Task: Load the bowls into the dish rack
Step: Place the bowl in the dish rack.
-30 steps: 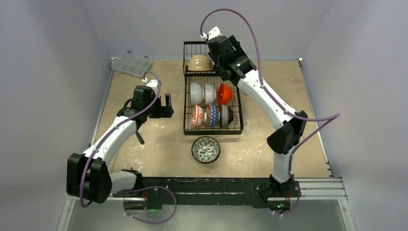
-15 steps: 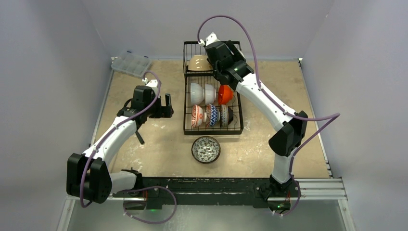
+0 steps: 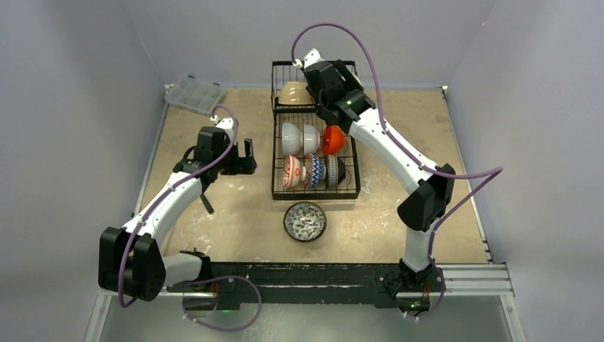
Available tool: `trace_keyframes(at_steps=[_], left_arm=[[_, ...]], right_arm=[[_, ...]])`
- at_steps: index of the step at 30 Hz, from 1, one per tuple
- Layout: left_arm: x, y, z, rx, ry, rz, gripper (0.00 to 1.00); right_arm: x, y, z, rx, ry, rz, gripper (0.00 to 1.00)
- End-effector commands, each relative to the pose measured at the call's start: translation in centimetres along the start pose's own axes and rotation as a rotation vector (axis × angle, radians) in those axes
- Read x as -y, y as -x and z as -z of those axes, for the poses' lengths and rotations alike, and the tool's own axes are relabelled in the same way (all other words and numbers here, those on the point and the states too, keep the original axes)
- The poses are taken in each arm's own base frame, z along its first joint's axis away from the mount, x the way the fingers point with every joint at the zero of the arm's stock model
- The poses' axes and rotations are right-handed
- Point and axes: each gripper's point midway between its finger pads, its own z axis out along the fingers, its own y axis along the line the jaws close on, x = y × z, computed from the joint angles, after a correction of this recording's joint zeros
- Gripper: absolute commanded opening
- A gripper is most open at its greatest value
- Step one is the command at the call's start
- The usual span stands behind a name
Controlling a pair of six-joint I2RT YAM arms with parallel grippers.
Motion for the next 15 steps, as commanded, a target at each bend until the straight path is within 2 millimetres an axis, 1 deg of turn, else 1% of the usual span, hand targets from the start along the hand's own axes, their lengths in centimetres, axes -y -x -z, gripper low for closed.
trace_keyframes(at_steps=[1,8,11,15], left_arm=[[-0.4,0.5,0.5,0.03,0.01,-0.018,0.96],[-0.4,0.6,0.6,0.031,0.011,-0.018,0.96],[-0.4,0.6,0.6,0.033,0.012,-0.018,0.96],[-0.4,0.6,0.6,0.031,0.013,-0.019,0.96]], right_arm=[[1.0,2.3,0.3,0.068,-0.009,-0.071,0.48],[0.4,2.5,-0.3,0.064,-0.003,-0.06,0.64],[0.0,2.6,-0.4,0.065,0.011,-0.06,0.76],[-0.6,2.7,-0.3,0.069,0.05,-0.066,0.82]])
